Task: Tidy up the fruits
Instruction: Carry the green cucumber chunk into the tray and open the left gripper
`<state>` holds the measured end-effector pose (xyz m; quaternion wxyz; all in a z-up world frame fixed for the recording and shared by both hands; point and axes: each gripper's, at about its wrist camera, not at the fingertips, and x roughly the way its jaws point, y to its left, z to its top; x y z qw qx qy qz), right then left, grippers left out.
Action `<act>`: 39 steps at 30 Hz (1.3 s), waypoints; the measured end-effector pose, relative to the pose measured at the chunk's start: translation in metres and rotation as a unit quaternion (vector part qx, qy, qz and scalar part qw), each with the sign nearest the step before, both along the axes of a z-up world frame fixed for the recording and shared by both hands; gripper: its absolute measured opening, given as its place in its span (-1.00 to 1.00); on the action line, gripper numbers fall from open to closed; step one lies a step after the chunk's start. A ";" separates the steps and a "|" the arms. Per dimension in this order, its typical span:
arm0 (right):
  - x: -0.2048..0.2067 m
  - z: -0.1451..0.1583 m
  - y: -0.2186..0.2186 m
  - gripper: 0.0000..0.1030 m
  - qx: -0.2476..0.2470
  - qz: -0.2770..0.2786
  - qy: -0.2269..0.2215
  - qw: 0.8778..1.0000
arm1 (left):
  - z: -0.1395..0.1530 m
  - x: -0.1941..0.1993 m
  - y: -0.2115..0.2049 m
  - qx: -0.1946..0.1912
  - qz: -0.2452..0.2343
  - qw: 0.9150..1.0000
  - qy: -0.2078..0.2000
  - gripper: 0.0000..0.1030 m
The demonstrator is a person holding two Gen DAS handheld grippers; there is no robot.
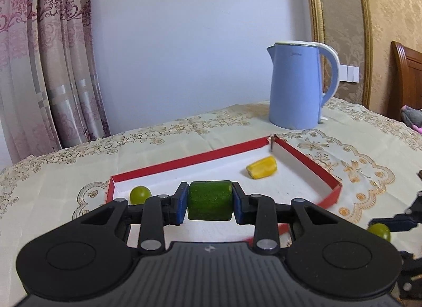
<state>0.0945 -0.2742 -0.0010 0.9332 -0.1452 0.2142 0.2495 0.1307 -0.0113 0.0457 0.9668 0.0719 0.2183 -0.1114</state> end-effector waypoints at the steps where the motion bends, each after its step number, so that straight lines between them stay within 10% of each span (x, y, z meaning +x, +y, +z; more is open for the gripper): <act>1: 0.000 0.001 0.000 -0.38 0.000 0.000 -0.001 1.000 | 0.000 0.004 0.000 0.002 0.001 1.000 0.000 -0.37; 39: 0.009 -0.005 0.002 -0.39 0.001 0.004 0.004 1.000 | -0.041 0.128 0.006 0.004 0.101 0.991 0.085 -0.37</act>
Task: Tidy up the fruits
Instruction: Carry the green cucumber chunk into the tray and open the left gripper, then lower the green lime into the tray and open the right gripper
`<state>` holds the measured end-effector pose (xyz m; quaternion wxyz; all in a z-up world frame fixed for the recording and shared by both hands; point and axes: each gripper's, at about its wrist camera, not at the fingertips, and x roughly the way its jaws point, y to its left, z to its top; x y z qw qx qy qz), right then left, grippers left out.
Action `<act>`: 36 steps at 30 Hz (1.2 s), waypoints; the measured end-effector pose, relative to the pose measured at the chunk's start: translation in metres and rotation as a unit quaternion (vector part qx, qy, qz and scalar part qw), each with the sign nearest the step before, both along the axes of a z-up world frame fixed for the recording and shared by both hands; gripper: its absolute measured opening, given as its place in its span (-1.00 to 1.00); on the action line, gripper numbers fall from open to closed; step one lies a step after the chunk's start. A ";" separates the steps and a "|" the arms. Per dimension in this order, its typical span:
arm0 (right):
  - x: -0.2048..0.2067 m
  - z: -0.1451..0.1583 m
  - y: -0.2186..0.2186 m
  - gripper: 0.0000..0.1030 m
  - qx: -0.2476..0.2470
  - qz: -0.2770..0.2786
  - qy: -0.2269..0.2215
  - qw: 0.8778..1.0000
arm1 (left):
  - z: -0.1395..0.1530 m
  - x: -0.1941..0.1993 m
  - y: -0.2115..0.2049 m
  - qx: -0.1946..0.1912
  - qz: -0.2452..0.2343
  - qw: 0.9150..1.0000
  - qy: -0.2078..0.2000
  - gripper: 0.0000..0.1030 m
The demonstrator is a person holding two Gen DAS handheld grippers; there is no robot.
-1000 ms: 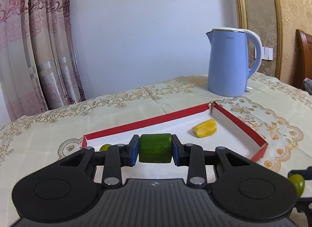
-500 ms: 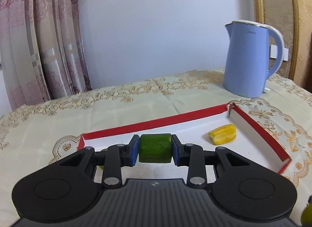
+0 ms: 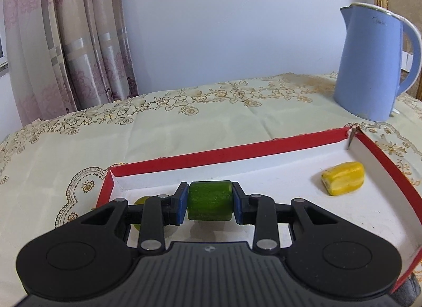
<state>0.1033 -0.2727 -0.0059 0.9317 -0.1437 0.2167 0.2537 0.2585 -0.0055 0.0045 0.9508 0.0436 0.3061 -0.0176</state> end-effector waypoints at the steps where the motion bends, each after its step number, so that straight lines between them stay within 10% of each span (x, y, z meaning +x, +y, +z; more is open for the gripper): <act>1: 0.000 0.000 0.000 -0.39 0.000 0.000 0.000 1.000 | 0.000 0.001 0.000 -0.002 0.002 1.000 0.001 -0.36; 16: -0.001 0.000 0.000 -0.39 0.002 -0.002 -0.002 1.000 | 0.004 0.007 -0.003 0.002 0.018 1.000 0.004 -0.33; 23: -0.001 0.002 0.002 -0.39 0.002 0.002 -0.005 1.000 | 0.012 -0.003 -0.007 0.016 0.025 0.999 -0.022 0.48; 36: 0.001 0.009 0.011 -0.39 0.002 0.011 -0.020 1.000 | 0.031 -0.052 0.003 0.004 0.035 0.998 -0.051 0.66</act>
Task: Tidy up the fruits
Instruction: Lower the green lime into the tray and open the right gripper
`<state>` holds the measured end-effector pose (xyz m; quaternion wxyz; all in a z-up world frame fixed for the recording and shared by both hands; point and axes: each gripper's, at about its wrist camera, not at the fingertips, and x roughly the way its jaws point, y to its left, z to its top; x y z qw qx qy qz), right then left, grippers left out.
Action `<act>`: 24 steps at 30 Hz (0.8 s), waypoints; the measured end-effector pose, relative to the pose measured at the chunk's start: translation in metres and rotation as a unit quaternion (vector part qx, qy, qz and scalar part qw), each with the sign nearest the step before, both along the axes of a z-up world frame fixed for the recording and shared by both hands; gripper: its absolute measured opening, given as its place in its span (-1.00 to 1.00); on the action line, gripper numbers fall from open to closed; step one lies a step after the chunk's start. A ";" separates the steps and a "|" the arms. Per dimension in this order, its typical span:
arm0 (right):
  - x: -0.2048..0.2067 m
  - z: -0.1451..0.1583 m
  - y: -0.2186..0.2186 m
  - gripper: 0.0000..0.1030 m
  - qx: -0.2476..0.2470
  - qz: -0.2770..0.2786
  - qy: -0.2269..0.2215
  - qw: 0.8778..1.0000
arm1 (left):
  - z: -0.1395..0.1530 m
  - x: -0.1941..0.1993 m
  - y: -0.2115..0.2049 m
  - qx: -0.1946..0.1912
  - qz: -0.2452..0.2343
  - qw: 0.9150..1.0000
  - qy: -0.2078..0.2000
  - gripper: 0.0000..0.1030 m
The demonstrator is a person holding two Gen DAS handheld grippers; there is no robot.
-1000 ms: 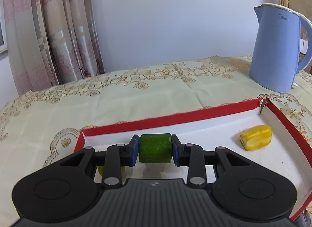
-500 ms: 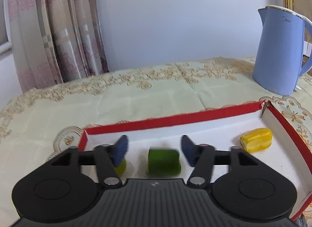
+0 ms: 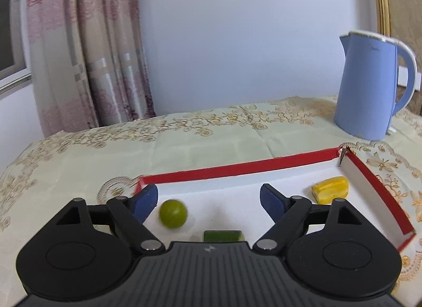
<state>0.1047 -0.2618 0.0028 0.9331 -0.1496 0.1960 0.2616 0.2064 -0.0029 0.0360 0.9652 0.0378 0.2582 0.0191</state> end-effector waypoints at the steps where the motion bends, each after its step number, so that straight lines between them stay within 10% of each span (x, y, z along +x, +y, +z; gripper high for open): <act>1: 0.001 0.001 0.000 -0.39 -0.001 0.000 -0.002 1.000 | 0.002 -0.008 0.003 -0.003 0.006 1.000 -0.002 0.66; 10: 0.021 0.013 0.002 -0.39 -0.002 -0.008 -0.022 1.000 | 0.000 -0.076 0.039 -0.042 0.047 0.997 -0.044 0.94; 24: 0.062 0.028 0.024 -0.39 -0.006 -0.013 -0.038 0.999 | -0.021 -0.079 0.076 -0.090 0.112 0.988 -0.055 0.97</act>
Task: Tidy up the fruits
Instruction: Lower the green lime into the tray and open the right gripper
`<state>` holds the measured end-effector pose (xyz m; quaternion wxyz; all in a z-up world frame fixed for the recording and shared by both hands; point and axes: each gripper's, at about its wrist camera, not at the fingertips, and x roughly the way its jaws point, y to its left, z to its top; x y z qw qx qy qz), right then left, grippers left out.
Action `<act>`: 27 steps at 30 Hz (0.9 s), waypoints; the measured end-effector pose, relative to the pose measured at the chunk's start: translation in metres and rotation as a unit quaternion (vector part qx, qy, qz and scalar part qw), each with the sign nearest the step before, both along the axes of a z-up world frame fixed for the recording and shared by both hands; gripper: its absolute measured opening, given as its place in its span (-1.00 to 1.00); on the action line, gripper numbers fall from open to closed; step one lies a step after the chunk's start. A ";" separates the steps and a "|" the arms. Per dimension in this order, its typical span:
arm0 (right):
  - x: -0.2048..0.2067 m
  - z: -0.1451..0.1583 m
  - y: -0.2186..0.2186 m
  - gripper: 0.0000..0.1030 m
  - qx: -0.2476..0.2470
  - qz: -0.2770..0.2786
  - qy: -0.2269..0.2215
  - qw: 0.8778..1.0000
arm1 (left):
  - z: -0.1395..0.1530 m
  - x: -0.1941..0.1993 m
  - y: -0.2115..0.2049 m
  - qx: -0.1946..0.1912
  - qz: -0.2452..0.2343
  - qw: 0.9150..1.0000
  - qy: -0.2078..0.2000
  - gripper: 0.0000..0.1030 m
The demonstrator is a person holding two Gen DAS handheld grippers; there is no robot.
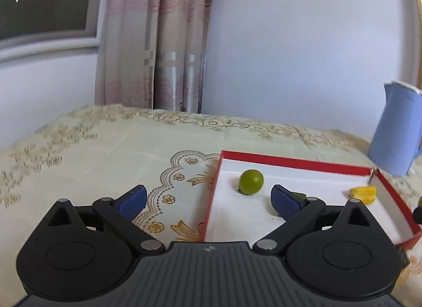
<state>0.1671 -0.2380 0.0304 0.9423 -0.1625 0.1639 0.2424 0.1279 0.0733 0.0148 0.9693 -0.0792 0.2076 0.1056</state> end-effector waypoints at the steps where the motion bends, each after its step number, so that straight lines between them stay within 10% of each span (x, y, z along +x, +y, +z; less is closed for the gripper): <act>1: 0.003 0.001 0.002 -0.39 0.001 0.000 -0.002 1.000 | 0.000 0.001 0.003 -0.011 0.002 1.000 0.003 0.97; 27: 0.132 -0.024 0.055 -0.39 -0.020 -0.027 0.084 0.996 | 0.000 0.001 0.005 -0.023 0.033 0.999 0.018 0.98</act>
